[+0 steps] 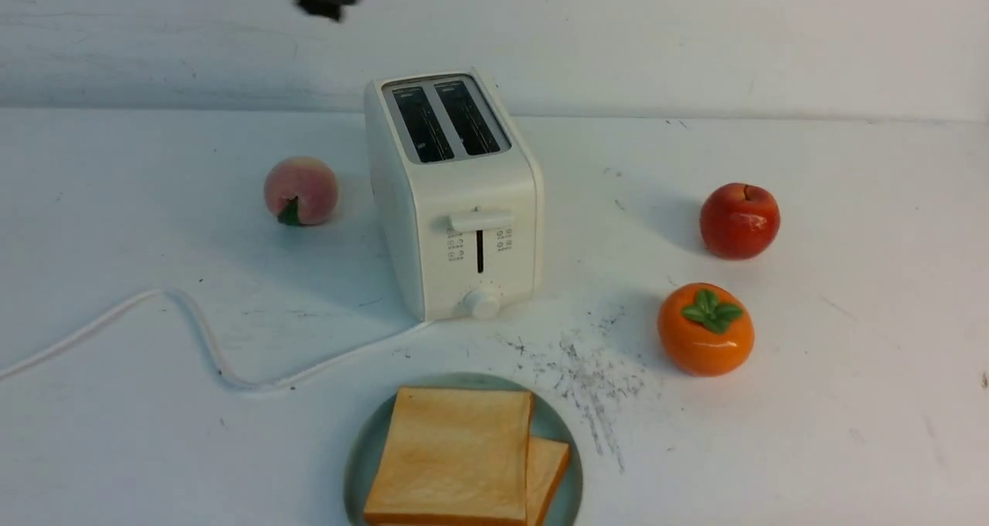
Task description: Take toasted bread from bread machine on white table place on plate.
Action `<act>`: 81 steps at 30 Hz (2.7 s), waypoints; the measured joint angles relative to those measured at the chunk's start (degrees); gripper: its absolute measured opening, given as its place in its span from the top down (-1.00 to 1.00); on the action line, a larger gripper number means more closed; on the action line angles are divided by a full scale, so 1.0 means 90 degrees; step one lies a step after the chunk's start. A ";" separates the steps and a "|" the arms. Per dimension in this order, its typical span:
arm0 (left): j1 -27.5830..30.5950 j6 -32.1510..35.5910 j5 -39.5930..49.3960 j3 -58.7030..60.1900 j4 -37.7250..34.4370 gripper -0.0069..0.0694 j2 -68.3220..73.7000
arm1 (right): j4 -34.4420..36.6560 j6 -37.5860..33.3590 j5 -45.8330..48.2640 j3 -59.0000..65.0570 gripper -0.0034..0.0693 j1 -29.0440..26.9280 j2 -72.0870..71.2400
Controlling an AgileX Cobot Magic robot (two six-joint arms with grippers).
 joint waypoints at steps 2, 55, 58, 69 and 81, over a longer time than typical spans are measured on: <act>0.0000 -0.0020 0.0000 0.0670 -0.0006 0.85 -0.0586 | -0.0013 0.0000 0.0000 0.0000 0.77 0.0000 0.0000; 0.0000 -0.1515 -0.4323 0.6638 -0.0723 0.78 -0.2730 | -0.0068 0.0000 -0.0008 0.0000 0.58 0.0000 0.0000; 0.0000 -0.0987 -0.5149 0.7134 -0.1040 0.78 -0.2914 | -0.0068 0.0000 -0.0008 0.0000 0.57 0.0000 0.0000; 0.0253 0.0811 -0.7917 0.9538 -0.1550 0.76 -0.4529 | -0.0085 0.0000 -0.0008 0.0000 0.52 0.0000 0.0000; 0.3277 0.0856 -0.7883 1.0360 -0.1726 0.72 -0.4930 | -0.0084 0.0000 -0.0008 0.0000 0.48 0.0000 0.0000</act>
